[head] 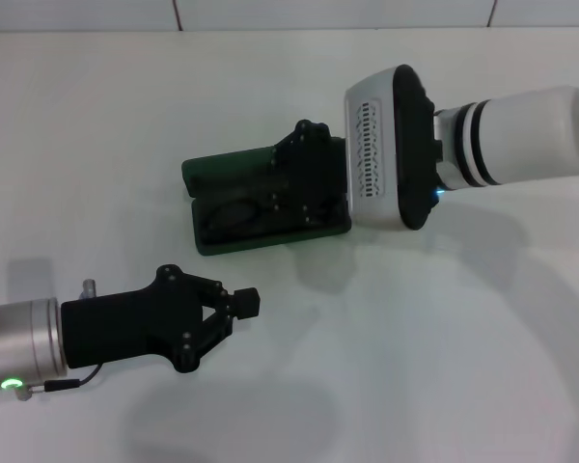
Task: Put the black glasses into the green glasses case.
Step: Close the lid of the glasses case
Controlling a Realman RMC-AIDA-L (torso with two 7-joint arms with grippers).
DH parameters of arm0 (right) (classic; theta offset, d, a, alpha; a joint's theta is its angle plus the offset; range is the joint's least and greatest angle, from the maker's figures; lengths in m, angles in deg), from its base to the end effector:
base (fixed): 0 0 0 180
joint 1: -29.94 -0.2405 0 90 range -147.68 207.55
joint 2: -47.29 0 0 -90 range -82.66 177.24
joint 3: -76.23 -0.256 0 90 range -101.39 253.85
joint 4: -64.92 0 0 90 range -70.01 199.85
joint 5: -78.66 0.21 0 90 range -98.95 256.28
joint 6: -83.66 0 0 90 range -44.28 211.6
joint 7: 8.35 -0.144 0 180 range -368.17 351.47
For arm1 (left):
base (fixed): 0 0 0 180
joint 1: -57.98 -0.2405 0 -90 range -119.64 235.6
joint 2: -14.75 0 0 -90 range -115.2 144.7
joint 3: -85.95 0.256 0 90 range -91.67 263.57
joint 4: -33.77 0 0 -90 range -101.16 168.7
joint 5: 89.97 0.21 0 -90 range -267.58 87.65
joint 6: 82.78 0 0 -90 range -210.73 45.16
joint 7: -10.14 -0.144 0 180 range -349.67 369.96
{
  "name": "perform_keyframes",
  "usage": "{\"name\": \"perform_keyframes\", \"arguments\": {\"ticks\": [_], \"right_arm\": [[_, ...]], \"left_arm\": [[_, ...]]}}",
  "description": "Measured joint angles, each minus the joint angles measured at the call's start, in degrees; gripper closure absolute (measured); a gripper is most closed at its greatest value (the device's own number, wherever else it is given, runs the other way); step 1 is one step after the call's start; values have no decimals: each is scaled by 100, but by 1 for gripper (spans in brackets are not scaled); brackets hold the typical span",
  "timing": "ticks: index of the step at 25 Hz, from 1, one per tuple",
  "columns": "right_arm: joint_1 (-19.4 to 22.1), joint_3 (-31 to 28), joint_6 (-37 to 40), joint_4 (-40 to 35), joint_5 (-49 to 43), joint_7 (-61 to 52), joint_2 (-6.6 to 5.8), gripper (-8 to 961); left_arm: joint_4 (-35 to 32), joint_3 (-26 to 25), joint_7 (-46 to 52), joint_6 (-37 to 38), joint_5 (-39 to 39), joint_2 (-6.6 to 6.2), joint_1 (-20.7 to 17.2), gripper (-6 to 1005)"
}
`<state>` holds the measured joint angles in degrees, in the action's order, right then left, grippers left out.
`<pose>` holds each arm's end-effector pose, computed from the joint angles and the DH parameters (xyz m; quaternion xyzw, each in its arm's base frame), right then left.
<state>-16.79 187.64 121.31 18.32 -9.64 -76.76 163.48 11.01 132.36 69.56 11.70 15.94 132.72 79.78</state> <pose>0.1048 0.3867 -0.1211 -0.9584 -0.2232 0.0359 0.1740 -0.2951 0.2522 -0.0363 -0.9297 -0.1899 -0.3027 0.0888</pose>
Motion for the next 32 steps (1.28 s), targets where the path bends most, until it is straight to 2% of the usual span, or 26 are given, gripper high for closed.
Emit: {"name": "perform_keyframes", "arguments": {"ticks": [3, 6, 10, 14, 18, 21, 25, 28, 32], "right_arm": [[293, -352, 304, -267, 90, -1, 0, 739], [696, -1104, 1046, -460, 174, -3, -3, 728], [1180, -2308, 2157, -357, 425, -20, -30, 715], [1673, -3689, 3054, 83, 460, -40, -51, 701], [1941, -4676, 3797, 935, 455, 275, -88, 653], [2116, -5021, 4306, 1469, 409, 551, -185, 591], [2413, -5033, 4689, 1845, 359, 944, -311, 509], [2563, -5048, 4729, 1953, 172, 1122, -318, 418], [2627, -5053, 4745, 1978, -120, 1144, -265, 279]], "left_arm": [[-1, -8, 0, 1, -13, 4, 0, 969], [0, -51, 0, -23, -56, 13, 8, 969], [5, -97, 0, -112, -78, 26, 72, 969], [4, -120, 0, -468, -102, 66, 173, 968], [11, -126, 3, -846, -263, 91, 276, 968], [26, -132, 113, -1289, -418, 103, 364, 967], [7, -133, 155, -1659, -558, 94, 382, 967], [4, -152, 159, -1838, -626, 68, 385, 967], [2, -250, 160, -2088, -624, 58, 386, 966]]}}
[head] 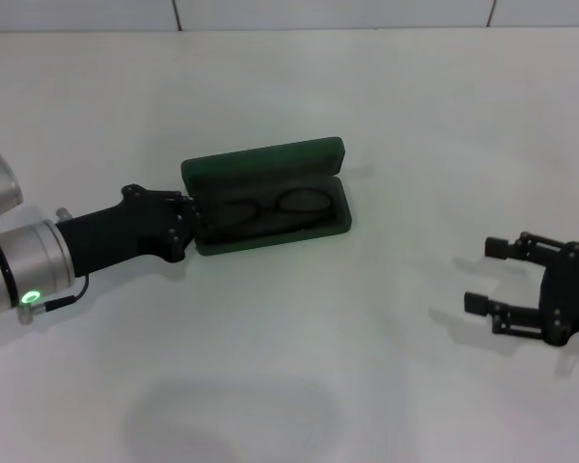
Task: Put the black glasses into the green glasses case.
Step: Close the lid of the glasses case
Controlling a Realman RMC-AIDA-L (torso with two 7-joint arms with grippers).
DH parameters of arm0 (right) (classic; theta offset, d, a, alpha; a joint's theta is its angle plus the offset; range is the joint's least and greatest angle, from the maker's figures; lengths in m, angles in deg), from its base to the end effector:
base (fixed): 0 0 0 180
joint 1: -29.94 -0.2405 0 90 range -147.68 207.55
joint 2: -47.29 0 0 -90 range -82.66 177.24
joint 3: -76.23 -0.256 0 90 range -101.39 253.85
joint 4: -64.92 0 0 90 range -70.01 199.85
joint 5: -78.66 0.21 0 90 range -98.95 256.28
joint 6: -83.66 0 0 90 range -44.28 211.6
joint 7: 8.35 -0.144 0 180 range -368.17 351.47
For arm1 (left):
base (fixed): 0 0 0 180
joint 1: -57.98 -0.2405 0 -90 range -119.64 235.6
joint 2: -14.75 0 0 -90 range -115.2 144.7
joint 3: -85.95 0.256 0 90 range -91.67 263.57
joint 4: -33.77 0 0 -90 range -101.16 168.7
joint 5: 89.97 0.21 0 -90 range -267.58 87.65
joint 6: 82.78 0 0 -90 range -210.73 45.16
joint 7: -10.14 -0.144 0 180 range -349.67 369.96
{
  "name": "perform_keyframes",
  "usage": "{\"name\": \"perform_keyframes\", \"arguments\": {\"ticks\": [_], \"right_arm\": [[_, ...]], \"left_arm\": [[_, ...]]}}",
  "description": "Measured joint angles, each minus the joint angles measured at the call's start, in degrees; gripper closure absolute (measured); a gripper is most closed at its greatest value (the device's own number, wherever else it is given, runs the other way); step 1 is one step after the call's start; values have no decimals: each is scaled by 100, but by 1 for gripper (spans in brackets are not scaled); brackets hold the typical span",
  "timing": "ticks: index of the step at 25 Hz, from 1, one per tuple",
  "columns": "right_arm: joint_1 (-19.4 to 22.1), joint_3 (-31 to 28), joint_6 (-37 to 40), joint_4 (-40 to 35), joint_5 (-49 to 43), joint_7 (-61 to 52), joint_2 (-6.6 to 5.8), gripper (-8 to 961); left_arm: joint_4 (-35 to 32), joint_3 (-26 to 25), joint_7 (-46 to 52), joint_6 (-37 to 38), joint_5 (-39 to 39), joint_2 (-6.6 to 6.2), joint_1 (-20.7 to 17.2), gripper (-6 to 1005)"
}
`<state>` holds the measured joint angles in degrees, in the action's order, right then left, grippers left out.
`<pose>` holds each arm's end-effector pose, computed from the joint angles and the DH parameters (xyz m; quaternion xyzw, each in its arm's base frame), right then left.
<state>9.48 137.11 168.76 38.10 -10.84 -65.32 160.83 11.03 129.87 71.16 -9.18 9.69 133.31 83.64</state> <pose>0.3060 0.2832 -0.0104 -0.9392 0.1447 0.2600 0.1713 -0.3104 0.3160 -0.0319 -0.9049 -0.2424 -0.2451 0.2495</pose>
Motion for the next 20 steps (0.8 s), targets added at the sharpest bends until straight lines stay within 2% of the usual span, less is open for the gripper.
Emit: {"name": "perform_keyframes", "arguments": {"ticks": [5, 20], "right_arm": [[7, 11, 117, 10, -81, -4, 26, 182], [-41, 68, 164, 19, -86, -1, 78, 187]], "left_arm": [[8, 12, 0, -262, 16, -3, 41, 966], [84, 38, -37, -859, 92, 91, 236, 964]]}}
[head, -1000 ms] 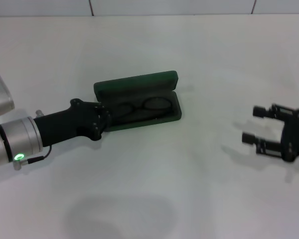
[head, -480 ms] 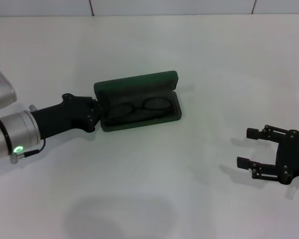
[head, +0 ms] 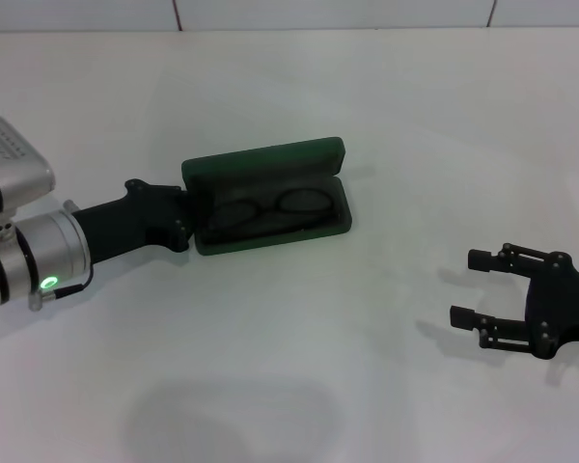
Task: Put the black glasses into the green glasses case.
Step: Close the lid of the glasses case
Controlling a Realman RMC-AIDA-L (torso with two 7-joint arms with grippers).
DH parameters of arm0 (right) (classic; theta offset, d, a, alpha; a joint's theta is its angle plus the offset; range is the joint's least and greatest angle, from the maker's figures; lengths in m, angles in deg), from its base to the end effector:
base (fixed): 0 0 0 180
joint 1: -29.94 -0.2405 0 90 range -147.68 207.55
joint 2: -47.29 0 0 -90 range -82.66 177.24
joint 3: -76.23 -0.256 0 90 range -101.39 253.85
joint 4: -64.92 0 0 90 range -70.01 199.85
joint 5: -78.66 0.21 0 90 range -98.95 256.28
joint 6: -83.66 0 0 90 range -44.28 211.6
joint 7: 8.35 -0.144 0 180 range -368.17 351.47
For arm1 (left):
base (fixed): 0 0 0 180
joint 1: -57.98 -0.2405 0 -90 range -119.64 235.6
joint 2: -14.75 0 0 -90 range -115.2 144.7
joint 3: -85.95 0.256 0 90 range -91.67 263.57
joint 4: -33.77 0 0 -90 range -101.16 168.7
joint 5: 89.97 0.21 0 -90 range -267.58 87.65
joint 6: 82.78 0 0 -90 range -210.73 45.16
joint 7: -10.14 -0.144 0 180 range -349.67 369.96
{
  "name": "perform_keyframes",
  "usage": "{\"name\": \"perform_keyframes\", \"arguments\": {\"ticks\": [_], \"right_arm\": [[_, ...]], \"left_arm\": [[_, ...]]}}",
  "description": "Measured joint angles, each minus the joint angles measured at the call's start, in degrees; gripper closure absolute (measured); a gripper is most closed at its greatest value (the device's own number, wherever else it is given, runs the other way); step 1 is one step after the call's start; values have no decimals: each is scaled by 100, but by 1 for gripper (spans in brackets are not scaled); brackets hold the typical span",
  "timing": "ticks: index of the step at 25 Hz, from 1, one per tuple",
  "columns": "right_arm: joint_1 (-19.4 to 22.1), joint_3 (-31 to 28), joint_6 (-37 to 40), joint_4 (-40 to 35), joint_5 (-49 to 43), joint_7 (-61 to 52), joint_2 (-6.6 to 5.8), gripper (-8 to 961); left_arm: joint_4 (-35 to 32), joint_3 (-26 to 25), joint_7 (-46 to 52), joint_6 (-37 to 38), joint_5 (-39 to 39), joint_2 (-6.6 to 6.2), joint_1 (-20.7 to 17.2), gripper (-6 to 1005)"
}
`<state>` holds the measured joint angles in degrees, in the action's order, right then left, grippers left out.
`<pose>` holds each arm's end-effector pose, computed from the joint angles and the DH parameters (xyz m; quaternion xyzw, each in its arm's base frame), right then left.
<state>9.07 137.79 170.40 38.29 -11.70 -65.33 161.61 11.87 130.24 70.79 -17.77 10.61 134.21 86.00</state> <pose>0.2988 0.2784 -0.0185 -0.9421 0.1384 0.2679 0.1467 -0.3134 0.3331 -0.0423 -0.9048 -0.2509 -0.1997 0.2803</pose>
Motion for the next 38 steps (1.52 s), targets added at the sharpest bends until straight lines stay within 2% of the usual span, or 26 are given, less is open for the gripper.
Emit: {"name": "perform_keyframes", "arguments": {"ticks": [17, 24, 28, 33, 38], "right_arm": [[4, -6, 68, 0, 9, -32, 11, 192], [29, -47, 71, 0, 21, -33, 17, 192], [37, -52, 72, 0, 37, -22, 19, 192], [20, -58, 54, 0, 43, -19, 19, 192], [-16, -57, 23, 0, 20, -19, 13, 192]], "left_arm": [[-167, -41, -33, -765, -66, -42, 285, 962], [-221, -7, 279, -407, 7, -40, 198, 961], [-311, -1, 790, 164, 50, -63, -38, 961], [-739, -7, 2121, 770, 51, -35, -354, 960], [-1277, 22, 3696, 710, 356, 7, -386, 960]]}}
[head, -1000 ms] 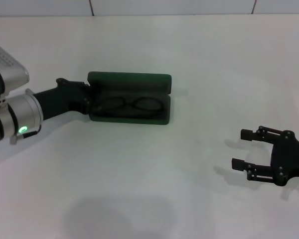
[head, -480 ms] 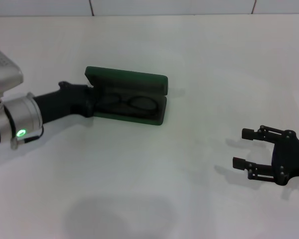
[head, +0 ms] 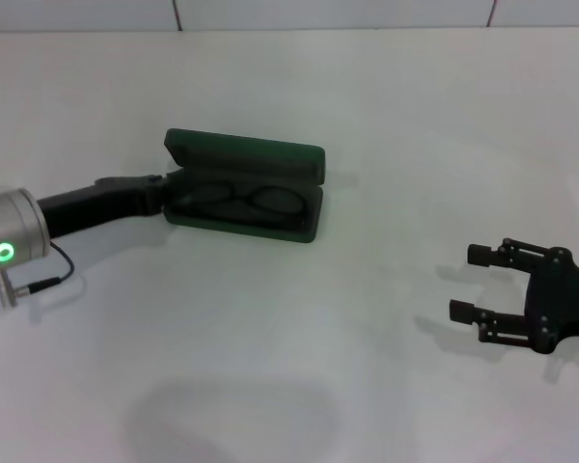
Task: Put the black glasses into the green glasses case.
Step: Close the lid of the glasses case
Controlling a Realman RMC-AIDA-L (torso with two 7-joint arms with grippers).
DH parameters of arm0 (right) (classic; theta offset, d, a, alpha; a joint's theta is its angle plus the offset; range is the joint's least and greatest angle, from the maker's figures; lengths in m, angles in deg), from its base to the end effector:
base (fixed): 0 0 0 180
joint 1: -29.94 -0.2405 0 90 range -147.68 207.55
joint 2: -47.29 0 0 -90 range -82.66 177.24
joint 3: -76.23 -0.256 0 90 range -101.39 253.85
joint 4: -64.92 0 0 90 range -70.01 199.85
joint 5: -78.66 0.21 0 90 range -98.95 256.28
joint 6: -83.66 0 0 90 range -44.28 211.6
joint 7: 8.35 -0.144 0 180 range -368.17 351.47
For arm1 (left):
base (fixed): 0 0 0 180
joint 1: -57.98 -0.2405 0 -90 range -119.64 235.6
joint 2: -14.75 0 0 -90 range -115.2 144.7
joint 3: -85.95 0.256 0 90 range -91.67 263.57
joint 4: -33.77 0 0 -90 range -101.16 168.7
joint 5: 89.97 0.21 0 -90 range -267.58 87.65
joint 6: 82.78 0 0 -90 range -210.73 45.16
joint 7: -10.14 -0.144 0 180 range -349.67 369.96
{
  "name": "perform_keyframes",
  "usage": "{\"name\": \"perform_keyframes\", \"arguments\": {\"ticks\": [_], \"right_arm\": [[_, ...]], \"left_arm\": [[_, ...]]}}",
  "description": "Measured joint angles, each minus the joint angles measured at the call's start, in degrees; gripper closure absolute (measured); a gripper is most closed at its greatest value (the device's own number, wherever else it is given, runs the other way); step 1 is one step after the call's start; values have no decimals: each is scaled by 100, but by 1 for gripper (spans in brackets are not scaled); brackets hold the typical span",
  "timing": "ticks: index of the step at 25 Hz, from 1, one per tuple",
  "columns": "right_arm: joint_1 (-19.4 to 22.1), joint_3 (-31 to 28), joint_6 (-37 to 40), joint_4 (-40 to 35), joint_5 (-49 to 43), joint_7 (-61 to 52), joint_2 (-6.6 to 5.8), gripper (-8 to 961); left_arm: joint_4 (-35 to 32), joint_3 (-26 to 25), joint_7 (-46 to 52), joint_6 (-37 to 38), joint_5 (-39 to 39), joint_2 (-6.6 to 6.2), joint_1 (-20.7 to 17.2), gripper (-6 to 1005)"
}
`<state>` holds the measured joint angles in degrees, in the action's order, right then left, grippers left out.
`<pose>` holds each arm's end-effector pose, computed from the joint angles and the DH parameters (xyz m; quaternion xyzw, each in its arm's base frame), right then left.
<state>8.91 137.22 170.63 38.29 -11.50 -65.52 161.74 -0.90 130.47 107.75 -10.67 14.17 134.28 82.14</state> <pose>0.2971 0.2800 -0.0176 -0.9399 0.1395 0.2736 0.1493 -0.3076 0.3318 -0.0066 -0.8245 -0.4491 -0.2707 0.2128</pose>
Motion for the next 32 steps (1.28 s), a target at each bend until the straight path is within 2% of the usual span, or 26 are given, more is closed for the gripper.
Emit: {"name": "perform_keyframes", "arguments": {"ticks": [4, 8, 12, 14, 17, 24, 28, 32], "right_arm": [[-26, 1, -15, 0, 0, 6, -2, 192], [-32, 0, -28, 0, -4, 8, 2, 192], [-33, 1, -32, 0, -4, 10, 9, 192], [-33, 1, -36, 0, -3, 15, 15, 192], [-24, 0, -54, 0, -4, 29, 15, 192], [-14, 0, -84, 0, -7, 31, 16, 192], [-5, 0, -85, 0, -7, 31, 15, 192], [-7, 0, -85, 0, -10, 31, 17, 192]], "left_arm": [[-389, 168, 313, -92, -178, 55, 3, 959], [-899, 799, 709, -165, -507, 50, -2, 959], [-1222, 1161, 1037, -455, -564, 55, 65, 958], [-1228, 1319, 1056, -768, -661, 67, 127, 958], [-1170, 1835, 1122, -1477, -891, 68, 240, 958], [-1162, 3565, 1426, -3599, -1304, 75, 364, 957], [-1176, 4117, 1411, -4108, -1687, 73, 367, 956], [-1179, 4248, 1408, -4202, -1799, 71, 371, 956]]}}
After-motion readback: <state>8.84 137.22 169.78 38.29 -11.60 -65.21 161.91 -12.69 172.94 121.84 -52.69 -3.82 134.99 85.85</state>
